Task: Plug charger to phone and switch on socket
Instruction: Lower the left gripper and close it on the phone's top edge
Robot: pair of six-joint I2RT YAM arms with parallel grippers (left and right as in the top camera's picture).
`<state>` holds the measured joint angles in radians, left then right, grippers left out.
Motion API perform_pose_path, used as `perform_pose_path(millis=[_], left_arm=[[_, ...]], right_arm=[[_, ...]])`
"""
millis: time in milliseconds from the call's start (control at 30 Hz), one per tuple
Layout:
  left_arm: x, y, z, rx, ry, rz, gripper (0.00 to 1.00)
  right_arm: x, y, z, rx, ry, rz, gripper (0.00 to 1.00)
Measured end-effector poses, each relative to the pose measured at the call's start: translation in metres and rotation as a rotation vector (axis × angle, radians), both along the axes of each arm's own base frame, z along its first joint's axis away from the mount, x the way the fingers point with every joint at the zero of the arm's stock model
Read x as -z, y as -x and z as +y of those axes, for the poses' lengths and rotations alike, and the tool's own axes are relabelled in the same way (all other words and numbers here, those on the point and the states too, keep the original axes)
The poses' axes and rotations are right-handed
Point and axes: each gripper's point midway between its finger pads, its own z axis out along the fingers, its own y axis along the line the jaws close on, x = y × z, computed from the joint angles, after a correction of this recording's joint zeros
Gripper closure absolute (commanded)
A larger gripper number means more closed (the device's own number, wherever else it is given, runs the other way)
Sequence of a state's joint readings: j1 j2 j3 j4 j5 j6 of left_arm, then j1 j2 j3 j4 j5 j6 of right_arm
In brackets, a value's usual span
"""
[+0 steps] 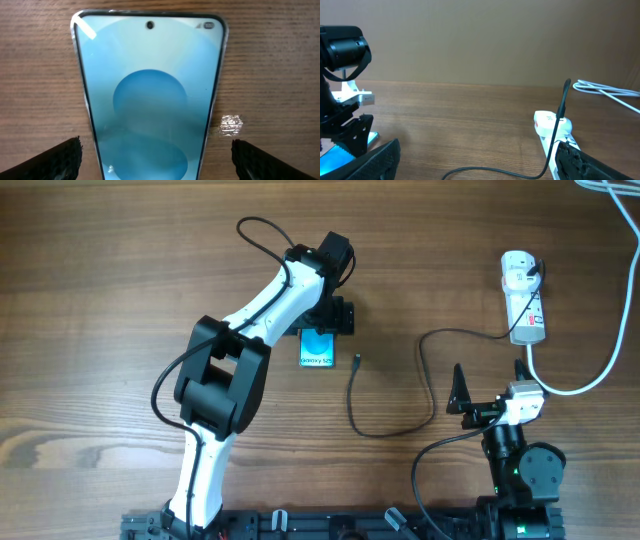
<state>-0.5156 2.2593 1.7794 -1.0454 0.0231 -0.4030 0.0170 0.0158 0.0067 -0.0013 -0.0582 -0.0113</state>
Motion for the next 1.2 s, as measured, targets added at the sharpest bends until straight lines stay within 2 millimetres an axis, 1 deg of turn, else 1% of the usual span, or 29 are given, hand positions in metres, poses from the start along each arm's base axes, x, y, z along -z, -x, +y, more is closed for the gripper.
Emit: perform_pose_path(millis=[167,333,600,900,1200], left_arm=[[0.003,-0.003,-0.001,0.069,0.003,-0.021,0.0],[0.003,-0.012,-0.003,0.087,0.003,-0.057,0.0],[0.004,-0.014,0.001,0.088,-0.021,-0.072,0.0],[0.013,-0.008,0.006,0.083,-0.037,-0.057,0.0],[0.013,-0.016,0.004,0.054,-0.029,-0.095,0.0]], right_arm=[[0.0,0.0,0.0,0.0,0.0,0.0,0.0],[0.0,0.0,0.0,0.0,0.0,0.0,0.0],[0.0,0.0,0.0,0.0,0.0,0.0,0.0],[0.0,0.0,0.0,0.0,0.0,0.0,0.0],[0.0,0.0,0.0,0.0,0.0,0.0,0.0]])
